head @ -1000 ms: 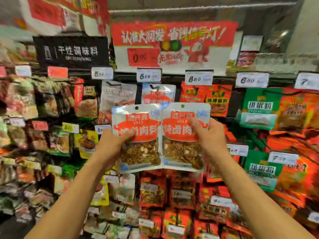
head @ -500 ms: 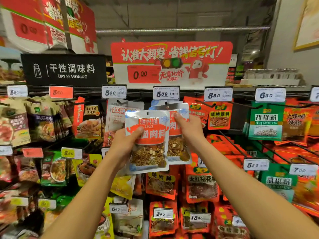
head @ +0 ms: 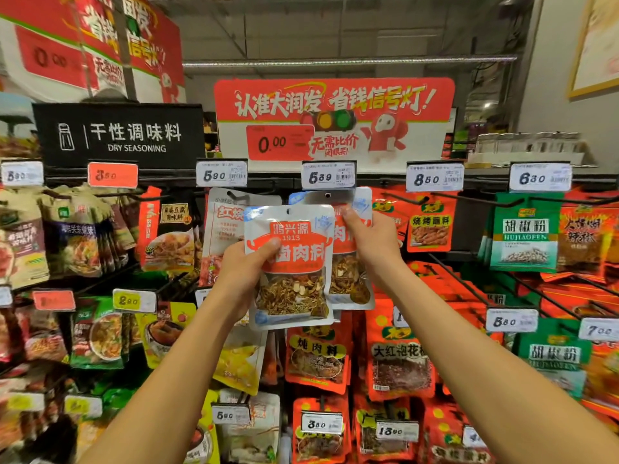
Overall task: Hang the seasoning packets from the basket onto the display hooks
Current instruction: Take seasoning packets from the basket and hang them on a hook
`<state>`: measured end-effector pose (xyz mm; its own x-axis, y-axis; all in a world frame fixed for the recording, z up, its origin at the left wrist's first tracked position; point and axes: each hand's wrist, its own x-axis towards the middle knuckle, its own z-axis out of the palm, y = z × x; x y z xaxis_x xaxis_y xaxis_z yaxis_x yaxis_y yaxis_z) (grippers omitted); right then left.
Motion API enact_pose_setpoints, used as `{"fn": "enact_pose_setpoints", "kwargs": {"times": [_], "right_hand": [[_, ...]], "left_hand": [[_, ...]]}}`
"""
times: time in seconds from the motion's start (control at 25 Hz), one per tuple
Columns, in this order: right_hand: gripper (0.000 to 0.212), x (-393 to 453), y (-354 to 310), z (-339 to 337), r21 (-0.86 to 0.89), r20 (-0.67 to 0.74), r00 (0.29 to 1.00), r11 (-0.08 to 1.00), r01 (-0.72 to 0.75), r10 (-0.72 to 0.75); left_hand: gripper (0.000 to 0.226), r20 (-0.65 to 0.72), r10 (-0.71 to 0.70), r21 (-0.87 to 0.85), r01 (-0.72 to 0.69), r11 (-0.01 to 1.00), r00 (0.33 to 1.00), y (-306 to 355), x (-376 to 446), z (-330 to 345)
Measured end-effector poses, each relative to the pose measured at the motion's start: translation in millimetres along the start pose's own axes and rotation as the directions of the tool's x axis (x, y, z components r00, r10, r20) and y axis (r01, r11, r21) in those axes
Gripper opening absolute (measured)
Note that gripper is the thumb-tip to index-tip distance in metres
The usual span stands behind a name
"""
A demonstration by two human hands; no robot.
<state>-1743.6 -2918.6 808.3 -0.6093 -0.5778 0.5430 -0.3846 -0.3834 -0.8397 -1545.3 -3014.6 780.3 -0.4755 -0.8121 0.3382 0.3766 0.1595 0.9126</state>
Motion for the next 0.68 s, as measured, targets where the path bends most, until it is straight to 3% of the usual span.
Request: {"fn": "enact_pose_setpoints", "kwargs": {"times": [0.2, 0.48, 0.6, 0.68], "right_hand": [[0.020, 5, 5, 3, 0.006, -0.025, 0.995, 0.996, -0.093, 0.093], [0.040, 9, 5, 0, 0.061, -0.005, 0.966, 0.964, -0.258, 0.259], [0.058, 9, 4, -5, 0.220, -0.003, 0.970, 0.946, -0.237, 0.244], [0.060, 9, 2, -4, 0.177, -0.016, 0.984, 0.969, -0.174, 0.180]], "left_hand": [[0.022, 0.003, -0.011, -0.028, 0.011, 1.000, 1.000, -1, 8, 10], [0.029, -0.028, -0.031, 0.037, 0.032, 0.999, 0.999, 1, 18, 30], [0.027, -0.019, -0.020, 0.066, 0.021, 0.998, 1.000, 5, 25, 44], [0.027, -0.014, -0.037, 0.071, 0.038, 0.997, 0.999, 6, 28, 55]]}}
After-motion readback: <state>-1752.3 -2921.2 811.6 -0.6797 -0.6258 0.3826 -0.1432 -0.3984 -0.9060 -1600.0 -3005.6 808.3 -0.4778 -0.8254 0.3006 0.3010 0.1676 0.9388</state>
